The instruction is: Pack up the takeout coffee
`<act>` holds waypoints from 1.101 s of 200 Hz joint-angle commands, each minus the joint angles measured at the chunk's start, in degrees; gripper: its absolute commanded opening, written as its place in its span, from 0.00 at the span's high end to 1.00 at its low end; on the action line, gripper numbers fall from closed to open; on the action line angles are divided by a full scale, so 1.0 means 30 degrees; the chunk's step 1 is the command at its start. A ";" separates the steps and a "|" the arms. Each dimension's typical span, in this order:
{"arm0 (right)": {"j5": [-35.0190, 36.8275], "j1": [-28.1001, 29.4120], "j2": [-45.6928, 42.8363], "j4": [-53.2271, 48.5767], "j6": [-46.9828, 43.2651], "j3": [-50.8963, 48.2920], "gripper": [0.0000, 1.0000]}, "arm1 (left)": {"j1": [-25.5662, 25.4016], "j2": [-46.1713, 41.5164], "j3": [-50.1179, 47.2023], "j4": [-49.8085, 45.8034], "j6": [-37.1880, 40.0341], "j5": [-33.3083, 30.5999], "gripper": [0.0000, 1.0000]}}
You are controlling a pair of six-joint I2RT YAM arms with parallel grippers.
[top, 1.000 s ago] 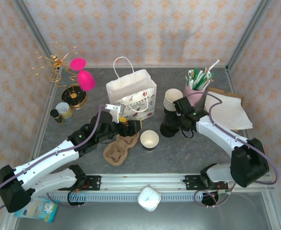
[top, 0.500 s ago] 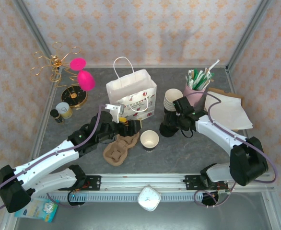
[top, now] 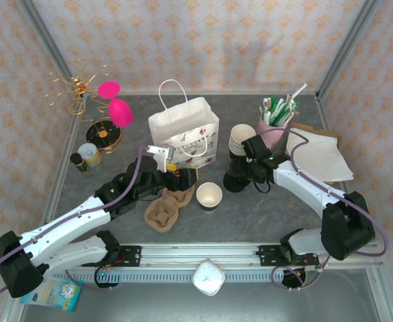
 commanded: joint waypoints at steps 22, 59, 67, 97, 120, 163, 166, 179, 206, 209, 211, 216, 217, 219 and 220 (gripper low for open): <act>0.0479 0.0125 0.0213 -0.0952 -0.0326 0.0931 0.28 | -0.0083 -0.0207 0.0214 0.0226 0.0260 -0.0459 0.01; 0.0879 0.0125 -0.0084 -0.1502 -0.0452 0.1409 0.28 | -0.0072 -0.0239 0.0243 0.0124 0.0286 -0.0517 0.01; 0.0976 0.0140 -0.0142 -0.1664 -0.0515 0.1531 0.28 | -0.0084 -0.0266 0.0258 0.0109 0.0300 -0.0519 0.01; 0.1091 0.0125 -0.0674 -0.2333 -0.0692 0.1863 0.28 | -0.0078 -0.0436 0.0326 -0.0120 0.0337 -0.0654 0.01; 0.1282 0.0211 -0.1064 -0.3139 -0.0773 0.2313 0.28 | -0.0069 -0.0631 0.0466 -0.0770 0.0336 -0.0998 0.01; 0.1817 0.1062 -0.1577 -0.4629 -0.0811 0.3672 0.28 | -0.0071 -0.1473 0.0391 -0.2007 0.0215 -0.1870 0.01; 0.1861 0.1191 -0.1544 -0.4735 -0.0786 0.3815 0.28 | -0.0066 -0.1534 0.0391 -0.2092 0.0178 -0.1914 0.01; 0.1994 0.1746 -0.1530 -0.5283 -0.0691 0.4436 0.28 | -0.0094 -0.1784 0.0360 -0.2471 0.0033 -0.2116 0.01; 0.2278 0.3388 -0.1495 -0.6014 -0.0161 0.5631 0.29 | -0.0073 -0.2373 0.0193 -0.3272 -0.0396 -0.2665 0.01; 0.2329 0.3602 -0.1457 -0.6134 -0.0093 0.5749 0.29 | -0.0066 -0.2441 0.0183 -0.3397 -0.0444 -0.2746 0.01; 0.2359 0.3748 -0.1426 -0.6182 -0.0046 0.5823 0.29 | -0.0065 -0.2473 0.0170 -0.3470 -0.0474 -0.2804 0.01; 0.2445 0.4094 -0.1407 -0.6290 0.0097 0.5955 0.29 | -0.0068 -0.2592 0.0178 -0.3653 -0.0542 -0.2923 0.01; 0.2466 0.4175 -0.1392 -0.6317 0.0111 0.5994 0.29 | -0.0081 -0.2616 0.0182 -0.3691 -0.0542 -0.2937 0.01; 0.2533 0.4331 -0.1358 -0.6359 0.0152 0.6045 0.29 | -0.0076 -0.2648 0.0170 -0.3778 -0.0543 -0.2976 0.01; 0.2554 0.4367 -0.1353 -0.6381 0.0183 0.6083 0.29 | -0.0071 -0.2673 0.0148 -0.3797 -0.0543 -0.2993 0.01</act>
